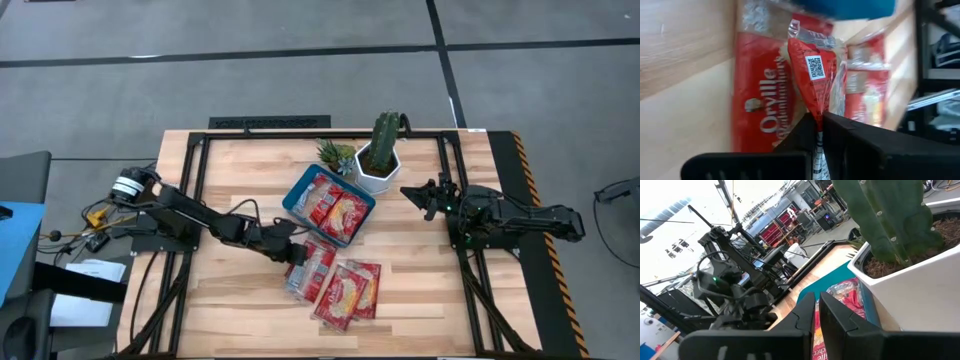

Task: Sort popcorn bags into baskets
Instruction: Put the popcorn bag into the blue bin

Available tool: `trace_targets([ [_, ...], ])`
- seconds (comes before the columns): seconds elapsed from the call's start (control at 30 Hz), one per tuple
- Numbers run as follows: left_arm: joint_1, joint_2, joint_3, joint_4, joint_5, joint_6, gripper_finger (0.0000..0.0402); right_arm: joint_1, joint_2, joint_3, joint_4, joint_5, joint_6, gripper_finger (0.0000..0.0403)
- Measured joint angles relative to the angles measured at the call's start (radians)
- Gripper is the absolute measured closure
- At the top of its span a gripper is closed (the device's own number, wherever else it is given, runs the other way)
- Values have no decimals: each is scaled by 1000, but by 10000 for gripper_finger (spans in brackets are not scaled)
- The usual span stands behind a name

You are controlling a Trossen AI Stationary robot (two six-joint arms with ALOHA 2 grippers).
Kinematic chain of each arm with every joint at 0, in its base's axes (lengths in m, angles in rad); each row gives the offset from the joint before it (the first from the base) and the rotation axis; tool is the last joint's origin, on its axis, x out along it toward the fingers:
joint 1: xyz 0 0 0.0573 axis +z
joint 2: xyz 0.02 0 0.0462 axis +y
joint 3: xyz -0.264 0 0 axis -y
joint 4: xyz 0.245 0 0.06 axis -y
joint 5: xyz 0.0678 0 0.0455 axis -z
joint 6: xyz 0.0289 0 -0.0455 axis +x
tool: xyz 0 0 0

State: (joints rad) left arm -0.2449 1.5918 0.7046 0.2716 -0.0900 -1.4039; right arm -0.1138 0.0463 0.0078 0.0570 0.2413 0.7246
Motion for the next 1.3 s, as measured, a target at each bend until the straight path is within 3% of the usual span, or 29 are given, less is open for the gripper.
trace_targets([
  [0.33,20,-216,0,-82,17,-61,401,0,0,0,1,0,0,351],
  [0.53,128,-322,1,-82,5,-39,401,0,0,0,2,2,0,351],
  [0.67,256,-344,2,-81,53,26,401,0,0,0,4,16,0,351],
  [0.8,384,-326,30,-97,173,120,401,0,0,0,4,21,-3,351],
  [0.93,516,-311,109,-293,293,301,401,0,0,0,4,21,-3,351],
  [1.03,602,-312,162,-422,294,438,401,0,0,0,3,23,-3,351],
  [1.3,708,-244,212,-456,335,589,401,0,0,0,-2,43,-3,351],
])
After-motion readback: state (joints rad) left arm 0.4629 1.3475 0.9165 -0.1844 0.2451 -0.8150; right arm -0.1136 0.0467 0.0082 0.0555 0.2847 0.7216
